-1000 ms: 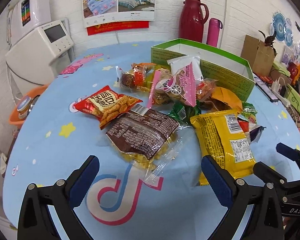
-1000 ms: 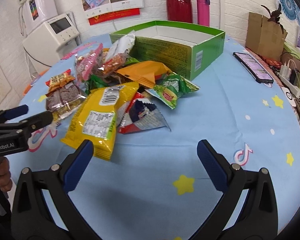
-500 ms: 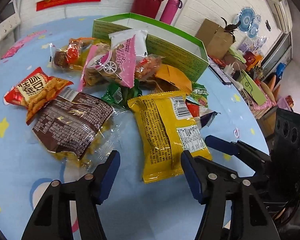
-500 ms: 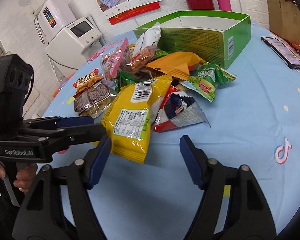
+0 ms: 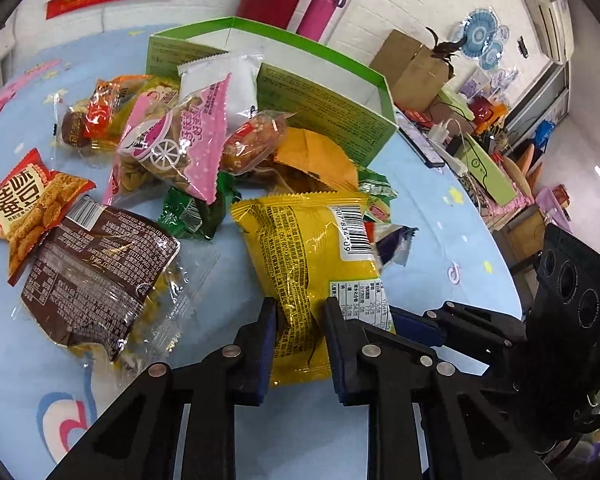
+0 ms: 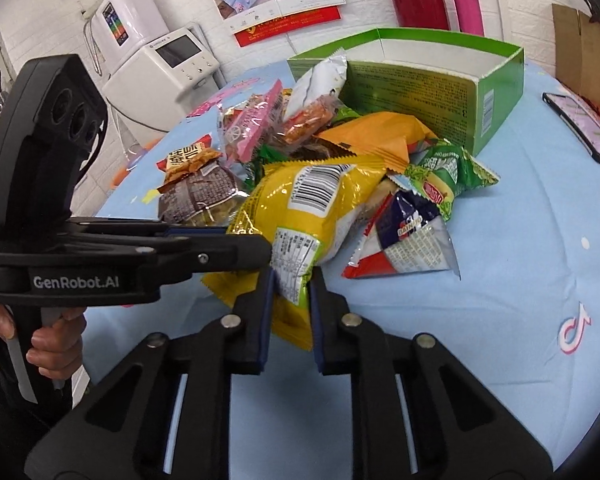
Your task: Organize snacks
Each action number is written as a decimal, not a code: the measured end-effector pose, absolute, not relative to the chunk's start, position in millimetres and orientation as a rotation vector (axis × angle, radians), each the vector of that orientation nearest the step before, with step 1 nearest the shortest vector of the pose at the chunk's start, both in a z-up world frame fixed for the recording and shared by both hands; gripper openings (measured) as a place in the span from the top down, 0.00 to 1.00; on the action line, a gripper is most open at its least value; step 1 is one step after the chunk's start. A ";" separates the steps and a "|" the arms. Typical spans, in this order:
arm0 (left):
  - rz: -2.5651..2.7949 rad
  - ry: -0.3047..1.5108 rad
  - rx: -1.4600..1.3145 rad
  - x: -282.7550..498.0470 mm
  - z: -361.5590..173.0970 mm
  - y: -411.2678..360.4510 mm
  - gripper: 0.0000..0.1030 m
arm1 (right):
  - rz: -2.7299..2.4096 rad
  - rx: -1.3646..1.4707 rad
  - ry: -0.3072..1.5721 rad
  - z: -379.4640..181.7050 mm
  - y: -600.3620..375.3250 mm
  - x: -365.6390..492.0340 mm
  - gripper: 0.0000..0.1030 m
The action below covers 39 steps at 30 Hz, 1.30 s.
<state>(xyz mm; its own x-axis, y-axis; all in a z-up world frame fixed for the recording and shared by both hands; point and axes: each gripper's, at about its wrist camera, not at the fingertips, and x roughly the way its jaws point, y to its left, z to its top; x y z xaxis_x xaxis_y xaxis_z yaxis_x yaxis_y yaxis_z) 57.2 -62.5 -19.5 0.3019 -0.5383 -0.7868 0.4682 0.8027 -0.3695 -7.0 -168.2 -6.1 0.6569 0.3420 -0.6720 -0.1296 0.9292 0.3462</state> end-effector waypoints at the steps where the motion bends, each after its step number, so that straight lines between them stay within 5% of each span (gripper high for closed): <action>1: -0.667 1.056 -0.068 51.9 -12.9 -63.0 0.78 | 0.270 0.266 0.796 -0.1 -166.2 -10.4 0.83; 15: -0.721 0.829 -0.041 110.8 77.5 -97.2 0.78 | 0.159 0.184 0.586 66.4 -202.5 35.0 0.84; 31: -0.707 0.960 -0.015 231.9 29.9 -161.5 0.77 | 0.072 0.240 0.647 29.4 -280.1 130.9 0.81; 33: -0.694 0.962 -0.006 236.3 25.6 -163.1 0.65 | 0.044 0.208 0.663 24.8 -280.5 136.6 0.74; 34: -0.674 0.962 0.001 237.1 23.9 -162.4 0.59 | 0.018 0.183 0.666 23.5 -279.6 136.3 0.63; 36: -0.617 0.945 0.004 236.5 23.4 -156.4 0.29 | -0.026 0.143 0.645 24.4 -279.9 130.8 0.41; 37: -0.607 0.925 -0.008 234.8 24.5 -152.6 0.24 | -0.036 0.139 0.632 25.7 -281.3 126.9 0.32; 39: -0.592 0.899 -0.040 230.4 27.7 -142.5 0.17 | -0.039 0.162 0.612 31.9 -285.2 118.8 0.31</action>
<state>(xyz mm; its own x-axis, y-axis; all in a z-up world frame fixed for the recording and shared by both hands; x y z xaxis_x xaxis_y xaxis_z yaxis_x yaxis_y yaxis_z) 230.4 -142.5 27.7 0.4740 -0.5005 -0.7244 0.4680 0.8401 -0.2742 118.8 -285.2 31.9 0.8181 0.0109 -0.5749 0.0847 0.9866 0.1393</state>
